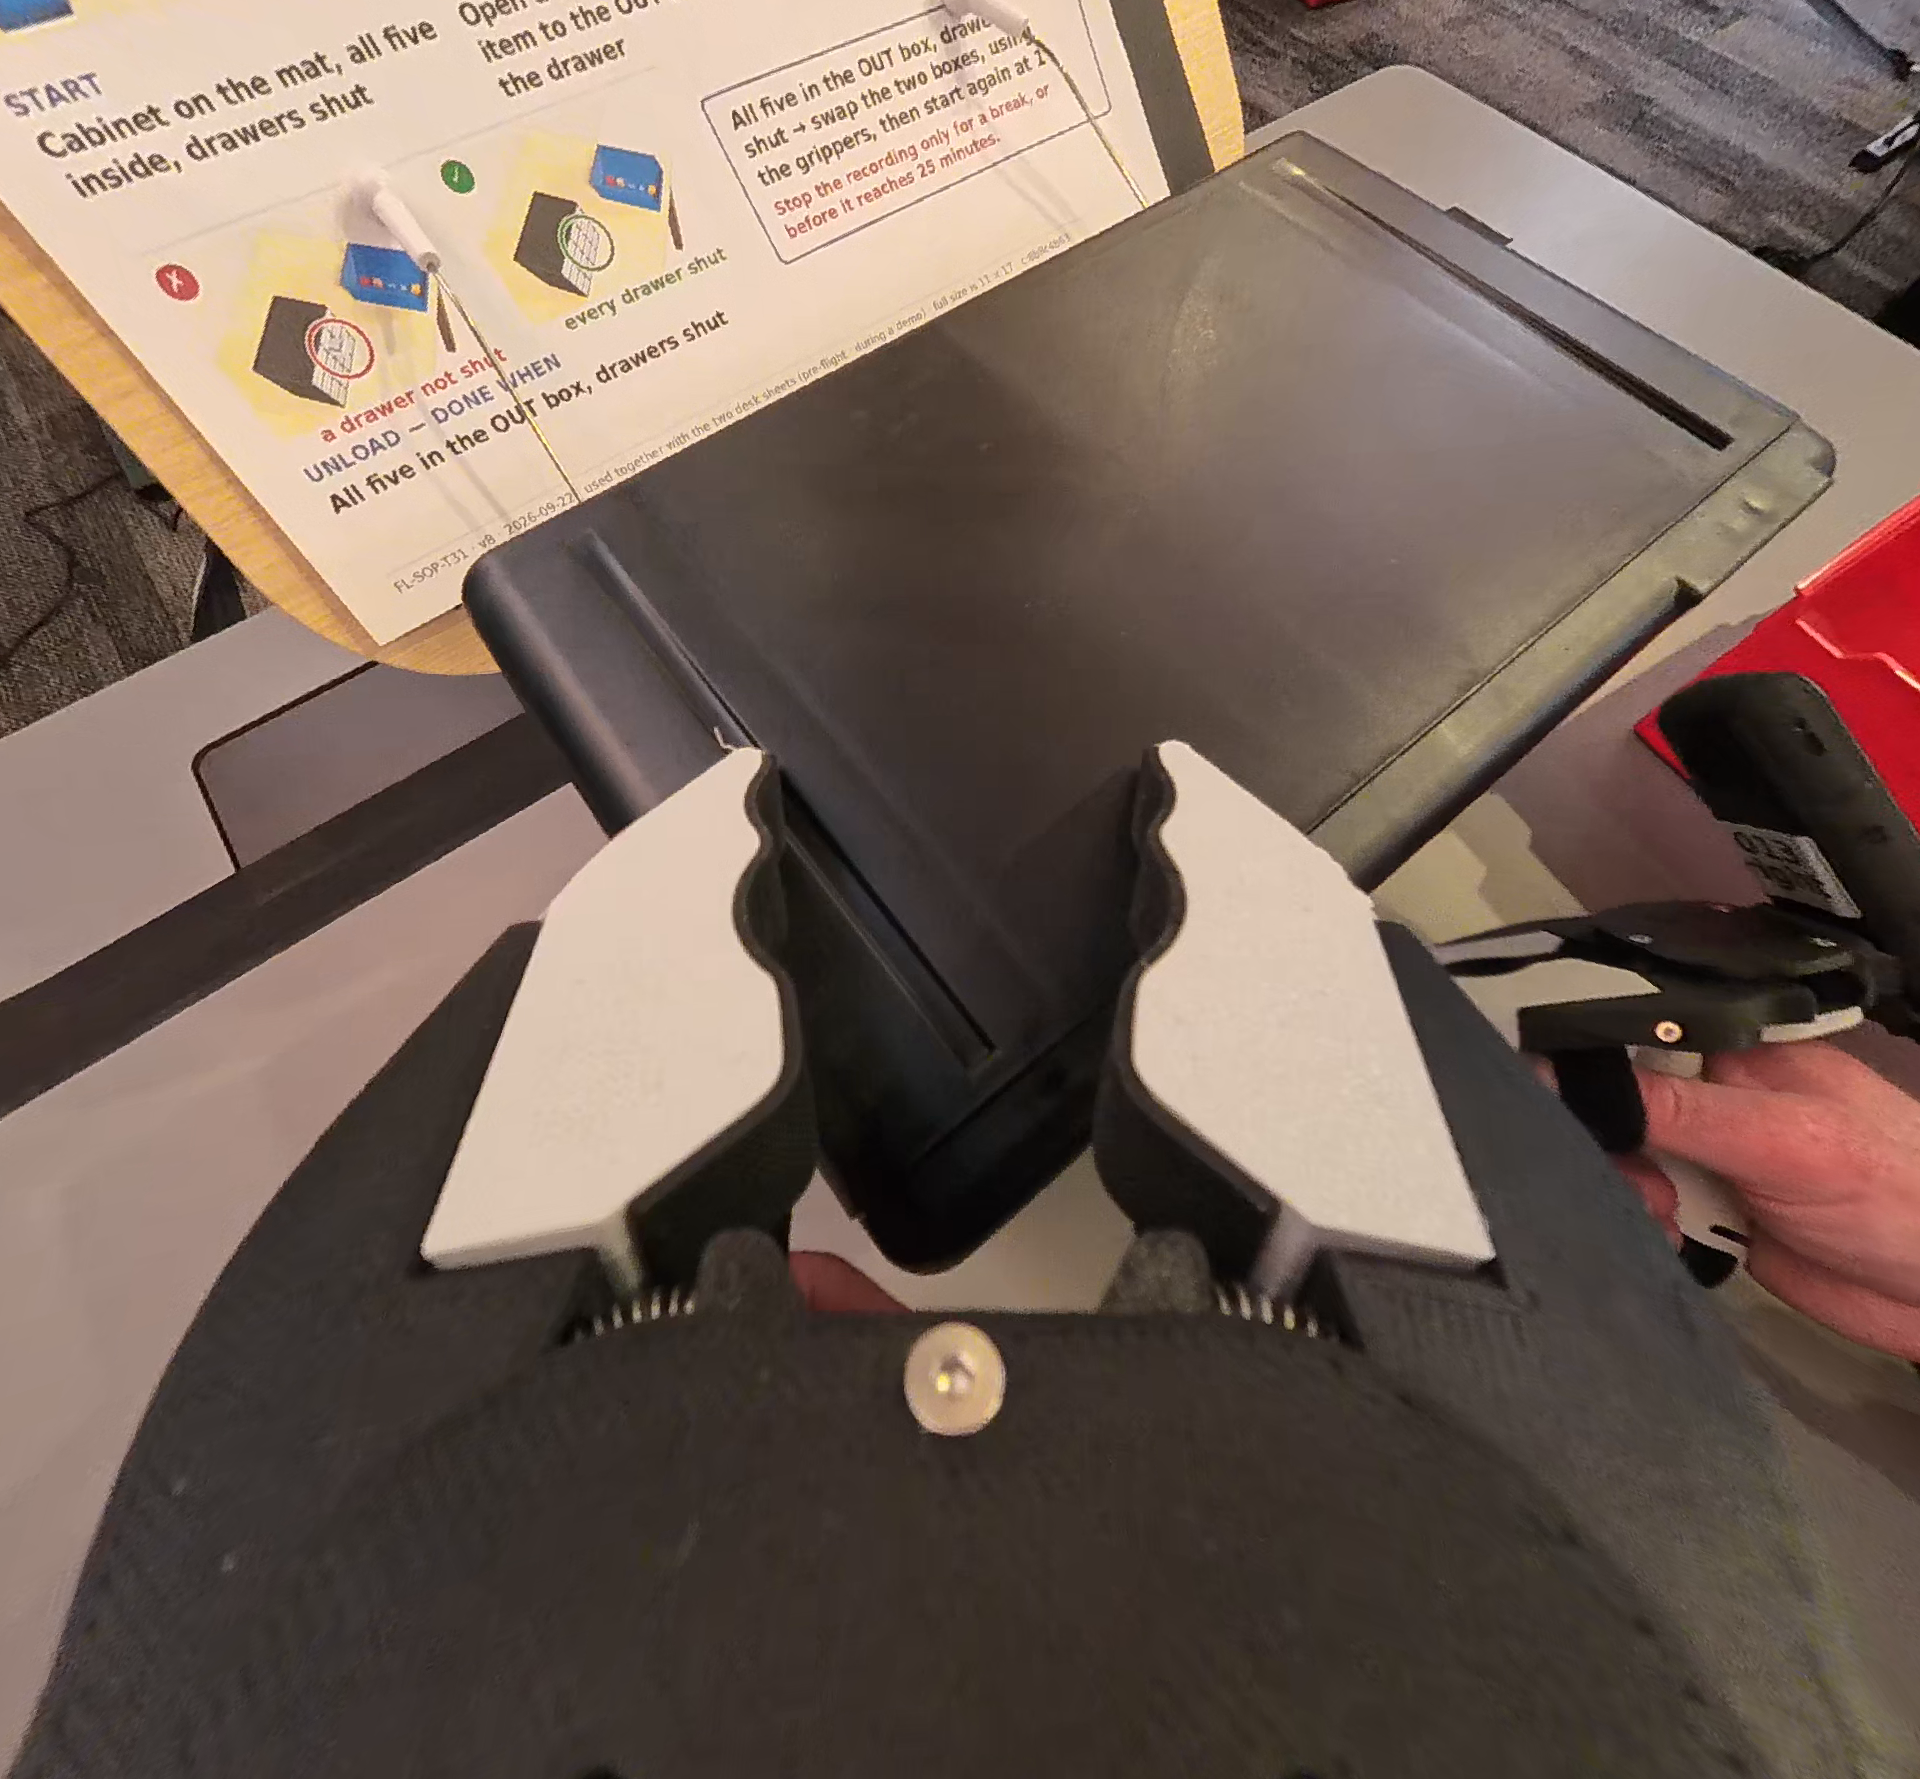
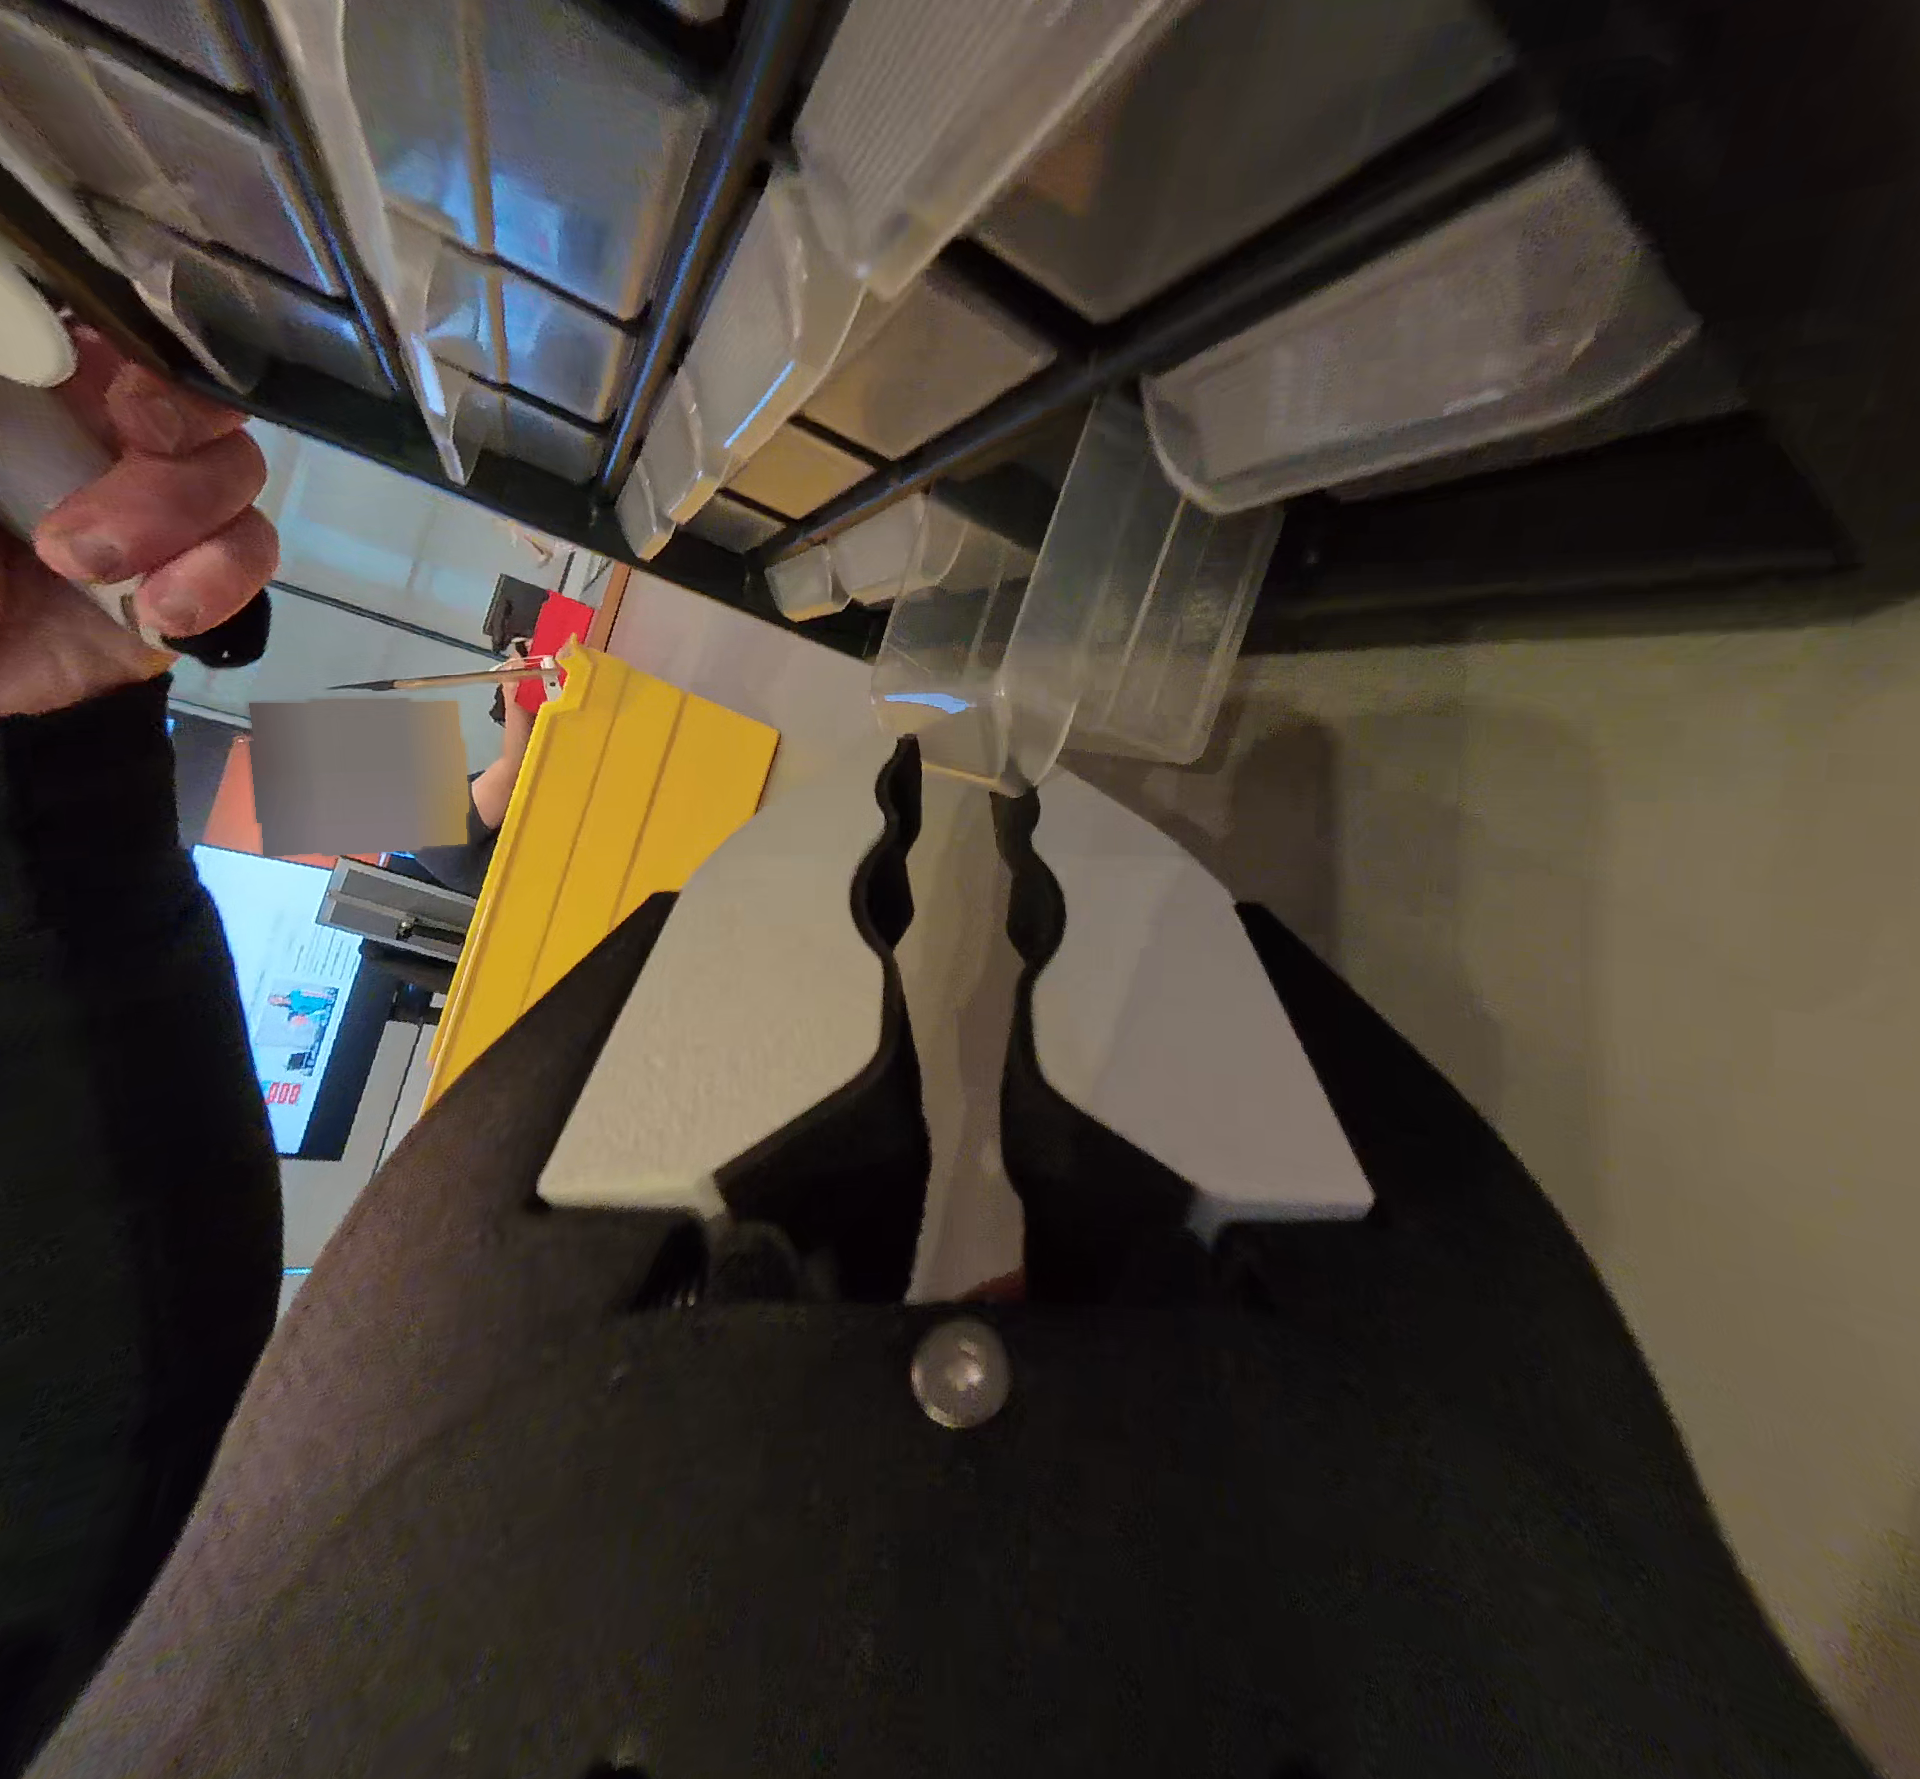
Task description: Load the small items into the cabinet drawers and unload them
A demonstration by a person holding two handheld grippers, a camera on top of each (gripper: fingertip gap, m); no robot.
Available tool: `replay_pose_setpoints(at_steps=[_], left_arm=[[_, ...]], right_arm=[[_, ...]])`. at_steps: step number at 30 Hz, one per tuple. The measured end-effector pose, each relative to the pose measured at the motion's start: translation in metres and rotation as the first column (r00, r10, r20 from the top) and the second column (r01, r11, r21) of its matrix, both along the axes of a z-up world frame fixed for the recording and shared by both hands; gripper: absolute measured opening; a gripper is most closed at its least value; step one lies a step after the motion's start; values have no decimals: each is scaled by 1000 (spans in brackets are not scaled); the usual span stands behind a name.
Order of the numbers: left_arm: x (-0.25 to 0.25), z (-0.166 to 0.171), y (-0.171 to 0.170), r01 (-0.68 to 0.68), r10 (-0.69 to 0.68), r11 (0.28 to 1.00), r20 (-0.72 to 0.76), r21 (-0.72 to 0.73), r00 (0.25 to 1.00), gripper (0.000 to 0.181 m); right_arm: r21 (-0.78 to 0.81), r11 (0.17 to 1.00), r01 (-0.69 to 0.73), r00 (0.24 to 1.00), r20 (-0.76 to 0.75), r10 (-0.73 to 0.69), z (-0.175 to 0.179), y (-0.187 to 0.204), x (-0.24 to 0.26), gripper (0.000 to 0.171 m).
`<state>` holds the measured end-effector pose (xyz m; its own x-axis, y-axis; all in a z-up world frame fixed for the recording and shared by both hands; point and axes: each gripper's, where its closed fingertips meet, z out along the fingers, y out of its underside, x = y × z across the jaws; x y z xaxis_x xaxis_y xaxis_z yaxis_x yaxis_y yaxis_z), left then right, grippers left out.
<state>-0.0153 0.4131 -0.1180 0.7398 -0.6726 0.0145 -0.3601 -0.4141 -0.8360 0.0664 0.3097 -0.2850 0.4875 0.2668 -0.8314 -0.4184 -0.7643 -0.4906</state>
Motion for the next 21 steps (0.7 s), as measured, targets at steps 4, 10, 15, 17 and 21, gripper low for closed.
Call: replay_pose_setpoints(at_steps=[4,10,15,17,21], left_arm=[[0,0,-1,3,-3,1000,-1,5,1000,66],[0,0,-1,13,-13,1000,2,16,1000,66],[0,0,-1,18,-18,1000,1,21,1000,67],[0,0,-1,19,-20,1000,0,21,1000,66],[0,0,-1,20,-20,999,10,25,1000,67]], right_arm=[[-7,1000,-18,1000,-1,18,0,-21,-5,12],[-29,998,-53,999,6,53,-2,-54,-9,11],[-57,994,-90,995,29,91,-9,-69,-13,13],[-92,985,-147,987,46,152,-14,-79,-18,24],[-135,940,-313,937,116,329,-20,-115,-29,33]])
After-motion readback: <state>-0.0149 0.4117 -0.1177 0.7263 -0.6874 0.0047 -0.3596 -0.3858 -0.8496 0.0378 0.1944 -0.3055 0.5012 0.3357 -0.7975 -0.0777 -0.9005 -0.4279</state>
